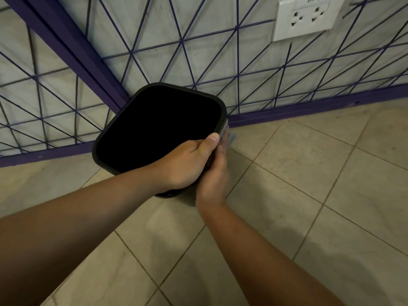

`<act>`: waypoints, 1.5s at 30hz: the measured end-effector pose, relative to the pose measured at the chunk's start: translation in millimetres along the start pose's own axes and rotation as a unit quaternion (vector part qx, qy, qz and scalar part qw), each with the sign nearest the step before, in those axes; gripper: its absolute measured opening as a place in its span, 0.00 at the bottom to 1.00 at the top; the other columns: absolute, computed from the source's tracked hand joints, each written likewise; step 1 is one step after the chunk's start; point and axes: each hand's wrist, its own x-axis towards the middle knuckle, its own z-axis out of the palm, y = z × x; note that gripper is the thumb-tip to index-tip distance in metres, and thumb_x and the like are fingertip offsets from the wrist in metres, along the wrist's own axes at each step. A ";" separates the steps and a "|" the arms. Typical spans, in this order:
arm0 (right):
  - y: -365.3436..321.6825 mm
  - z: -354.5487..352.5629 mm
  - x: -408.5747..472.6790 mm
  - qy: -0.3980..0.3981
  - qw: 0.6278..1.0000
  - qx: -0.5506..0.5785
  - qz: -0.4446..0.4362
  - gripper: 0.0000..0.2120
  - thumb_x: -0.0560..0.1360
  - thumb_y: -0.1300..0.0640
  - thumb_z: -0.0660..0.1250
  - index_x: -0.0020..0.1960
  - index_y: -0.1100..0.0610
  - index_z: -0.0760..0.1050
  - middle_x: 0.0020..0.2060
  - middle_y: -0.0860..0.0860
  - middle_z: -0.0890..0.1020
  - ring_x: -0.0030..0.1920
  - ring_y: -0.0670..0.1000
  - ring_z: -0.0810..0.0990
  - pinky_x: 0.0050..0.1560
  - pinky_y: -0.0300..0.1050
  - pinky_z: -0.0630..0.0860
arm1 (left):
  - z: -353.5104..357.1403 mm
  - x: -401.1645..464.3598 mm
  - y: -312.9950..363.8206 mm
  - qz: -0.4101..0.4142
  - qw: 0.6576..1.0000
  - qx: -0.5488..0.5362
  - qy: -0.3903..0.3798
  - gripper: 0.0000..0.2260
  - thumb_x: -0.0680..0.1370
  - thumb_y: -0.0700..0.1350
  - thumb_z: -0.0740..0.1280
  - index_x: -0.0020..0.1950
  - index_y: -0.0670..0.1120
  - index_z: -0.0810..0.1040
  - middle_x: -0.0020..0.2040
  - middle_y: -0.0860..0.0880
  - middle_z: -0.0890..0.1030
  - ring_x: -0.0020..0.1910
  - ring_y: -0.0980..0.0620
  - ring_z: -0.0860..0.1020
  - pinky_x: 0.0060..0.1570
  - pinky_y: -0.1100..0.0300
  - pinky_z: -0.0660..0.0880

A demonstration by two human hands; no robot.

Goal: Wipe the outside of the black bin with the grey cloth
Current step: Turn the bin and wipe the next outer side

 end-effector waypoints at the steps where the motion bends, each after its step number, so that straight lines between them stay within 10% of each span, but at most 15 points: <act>1: 0.1 0.6 -10.4 -0.018 1.000 -0.011 -0.008 0.37 0.76 0.36 0.51 0.84 0.46 0.56 0.84 0.41 0.58 0.84 0.39 0.54 0.86 0.50 0.51 | -0.1 -0.6 -0.7 0.001 1.000 0.002 -0.002 0.23 0.84 0.59 0.51 0.61 0.48 0.81 0.57 0.51 0.84 0.58 0.62 0.80 0.61 0.63 0.72; 11: 2.7 0.7 -15.1 -0.029 0.999 -0.019 -0.005 0.40 0.75 0.35 0.51 0.84 0.48 0.55 0.84 0.43 0.59 0.84 0.41 0.54 0.86 0.53 0.51 | 0.0 -1.0 4.5 -0.002 1.000 0.021 0.006 0.24 0.84 0.57 0.51 0.61 0.45 0.82 0.56 0.48 0.85 0.55 0.62 0.81 0.52 0.75 0.74; 24: 18.8 -8.2 7.4 0.012 0.999 -0.016 0.037 0.42 0.75 0.31 0.55 0.83 0.50 0.62 0.83 0.51 0.64 0.84 0.50 0.60 0.84 0.60 0.58 | 1.2 -1.4 6.2 0.005 0.999 0.040 0.017 0.19 0.85 0.54 0.54 0.55 0.49 0.83 0.50 0.51 0.85 0.52 0.61 0.82 0.56 0.61 0.75; 29: 0.7 -8.0 9.5 0.018 0.996 0.059 0.057 0.28 0.85 0.45 0.53 0.82 0.52 0.63 0.81 0.48 0.68 0.81 0.46 0.65 0.84 0.49 0.60 | 0.6 0.8 3.5 -0.007 1.000 0.006 0.000 0.22 0.85 0.56 0.53 0.62 0.47 0.81 0.57 0.49 0.84 0.59 0.57 0.81 0.66 0.54 0.74; 33: 5.3 -8.1 4.5 0.007 0.999 -0.016 0.052 0.40 0.75 0.32 0.55 0.84 0.47 0.60 0.83 0.48 0.64 0.83 0.48 0.60 0.84 0.56 0.57 | -1.1 1.8 3.1 -0.003 0.999 0.050 0.000 0.27 0.84 0.58 0.52 0.58 0.38 0.80 0.53 0.38 0.83 0.55 0.44 0.82 0.61 0.42 0.76; 37: 3.2 -10.1 12.3 0.010 0.997 0.016 0.071 0.32 0.81 0.40 0.56 0.83 0.46 0.59 0.83 0.48 0.63 0.83 0.48 0.60 0.84 0.52 0.58 | 0.0 1.5 4.2 0.002 0.999 0.045 0.003 0.28 0.84 0.59 0.51 0.57 0.37 0.80 0.53 0.38 0.83 0.55 0.45 0.82 0.62 0.47 0.76; 45: 13.7 -11.9 10.0 0.006 0.997 -0.016 0.074 0.45 0.70 0.30 0.55 0.84 0.45 0.56 0.83 0.51 0.63 0.83 0.51 0.62 0.83 0.58 0.60 | 0.3 -0.6 6.4 0.011 0.999 0.048 0.014 0.25 0.85 0.55 0.52 0.52 0.38 0.82 0.49 0.39 0.84 0.51 0.48 0.83 0.56 0.57 0.77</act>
